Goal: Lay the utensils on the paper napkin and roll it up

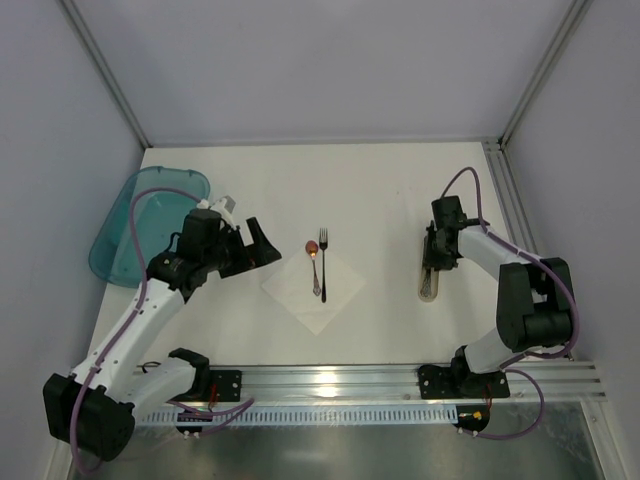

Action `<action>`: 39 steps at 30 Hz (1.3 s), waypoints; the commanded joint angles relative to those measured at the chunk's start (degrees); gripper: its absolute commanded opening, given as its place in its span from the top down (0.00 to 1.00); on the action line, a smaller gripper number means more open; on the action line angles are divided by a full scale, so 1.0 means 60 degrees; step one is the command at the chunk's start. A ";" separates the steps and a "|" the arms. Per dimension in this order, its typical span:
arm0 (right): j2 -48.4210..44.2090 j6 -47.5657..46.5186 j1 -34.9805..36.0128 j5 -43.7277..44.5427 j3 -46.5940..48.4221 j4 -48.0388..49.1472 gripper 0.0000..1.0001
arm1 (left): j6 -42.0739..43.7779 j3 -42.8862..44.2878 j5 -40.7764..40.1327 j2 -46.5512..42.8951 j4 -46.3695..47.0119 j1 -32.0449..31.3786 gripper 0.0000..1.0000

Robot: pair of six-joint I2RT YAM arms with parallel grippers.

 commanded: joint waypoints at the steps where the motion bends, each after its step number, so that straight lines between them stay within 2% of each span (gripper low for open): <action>1: -0.0206 0.0148 -0.0047 -0.0074 -0.0119 0.0118 0.70 | 0.0034 -0.0036 0.0204 -0.0274 0.0380 0.0054 0.00; 14: 0.0467 0.0045 -0.0003 0.0145 -0.0148 0.0426 0.71 | 0.0049 -0.0021 0.0131 -0.0289 0.0306 0.0054 0.00; 17: 0.0512 0.0030 -0.0003 0.0218 -0.0090 0.0396 0.80 | 0.0034 0.0008 0.0146 -0.0201 0.0321 0.0068 0.00; 18: 0.0541 0.0030 -0.0018 0.0291 -0.0075 0.0367 0.88 | 0.0034 0.0022 0.0146 -0.0215 0.0321 0.0054 0.00; 20: 0.0555 -0.0013 -0.0003 0.0336 -0.0017 0.0323 0.96 | 0.0034 0.0066 0.0131 -0.0186 0.0321 0.0054 0.00; 39: -0.0879 -0.0277 0.0259 -0.0558 0.1286 -0.1009 0.96 | 0.0063 0.0242 0.0058 0.0370 0.0526 0.0054 0.00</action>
